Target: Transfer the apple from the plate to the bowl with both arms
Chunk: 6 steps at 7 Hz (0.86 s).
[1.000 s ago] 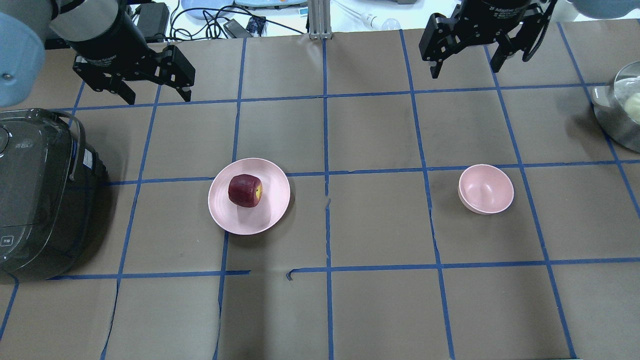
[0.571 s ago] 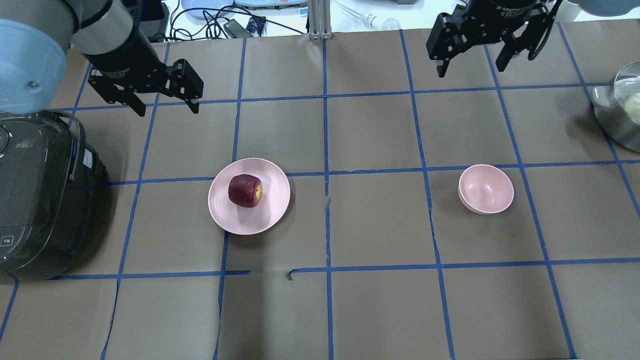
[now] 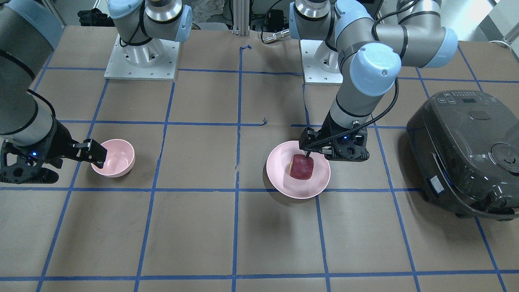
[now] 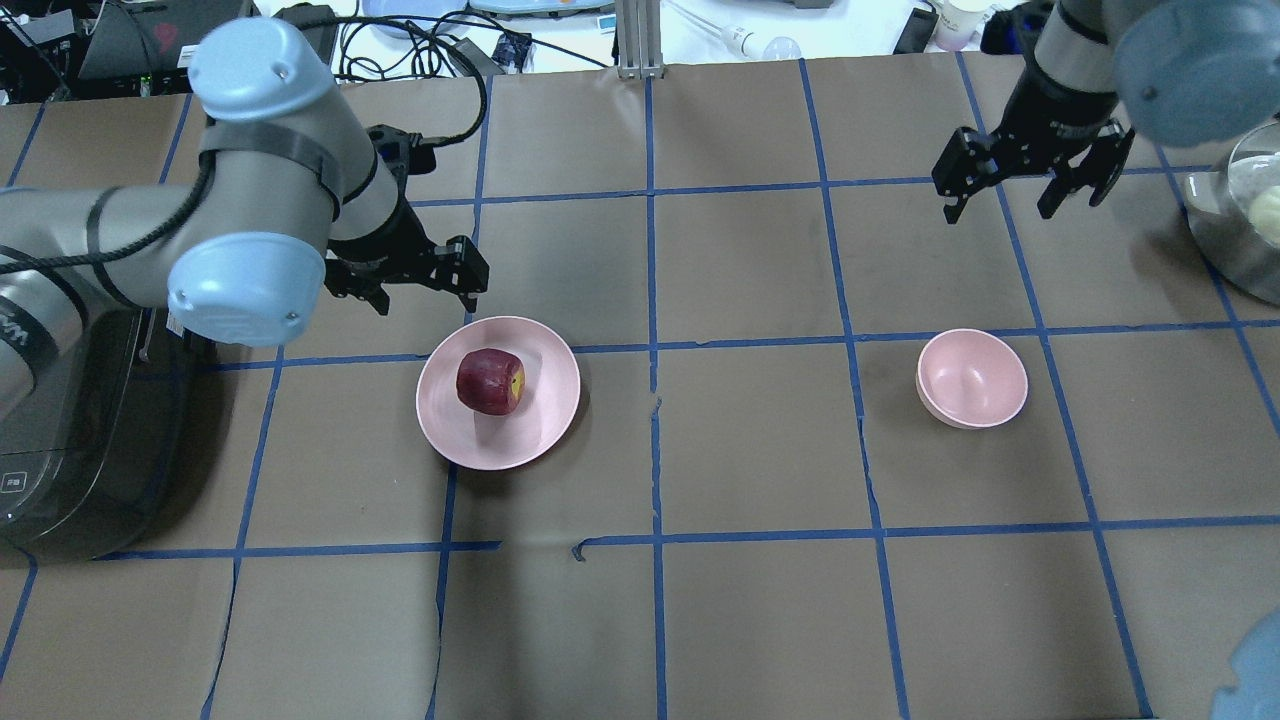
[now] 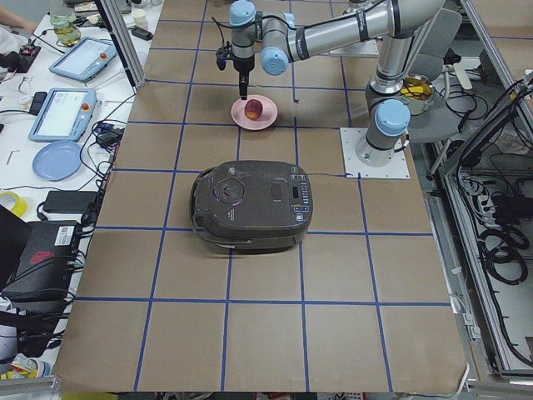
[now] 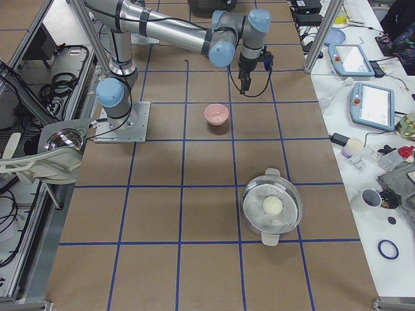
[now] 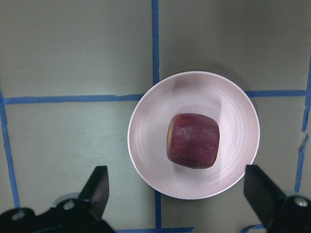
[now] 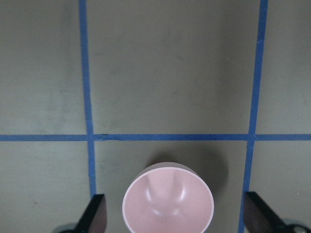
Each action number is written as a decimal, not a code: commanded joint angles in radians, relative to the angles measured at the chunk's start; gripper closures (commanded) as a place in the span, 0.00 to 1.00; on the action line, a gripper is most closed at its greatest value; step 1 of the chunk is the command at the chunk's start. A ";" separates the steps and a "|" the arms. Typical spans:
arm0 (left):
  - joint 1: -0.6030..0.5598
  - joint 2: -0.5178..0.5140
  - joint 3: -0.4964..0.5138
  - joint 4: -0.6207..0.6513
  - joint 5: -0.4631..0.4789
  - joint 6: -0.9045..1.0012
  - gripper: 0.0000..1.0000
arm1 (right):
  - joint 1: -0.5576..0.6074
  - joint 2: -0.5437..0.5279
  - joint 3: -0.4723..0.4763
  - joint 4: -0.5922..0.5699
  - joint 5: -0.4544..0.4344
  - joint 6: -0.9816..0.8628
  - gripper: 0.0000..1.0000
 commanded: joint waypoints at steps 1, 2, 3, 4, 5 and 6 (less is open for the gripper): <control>-0.019 -0.050 -0.035 0.047 -0.082 -0.009 0.00 | -0.109 0.016 0.221 -0.206 0.004 -0.148 0.09; -0.025 -0.065 -0.038 0.052 -0.084 -0.006 0.00 | -0.131 0.015 0.299 -0.255 0.007 -0.168 0.11; -0.029 -0.091 -0.053 0.099 -0.078 -0.003 0.00 | -0.132 0.015 0.365 -0.318 0.007 -0.174 0.28; -0.029 -0.125 -0.081 0.180 -0.069 0.002 0.00 | -0.134 0.012 0.381 -0.335 -0.005 -0.178 0.66; -0.029 -0.143 -0.095 0.205 -0.036 0.002 0.00 | -0.134 0.010 0.383 -0.336 -0.008 -0.178 0.92; -0.029 -0.163 -0.107 0.211 -0.032 -0.003 0.00 | -0.134 0.009 0.378 -0.328 -0.008 -0.178 1.00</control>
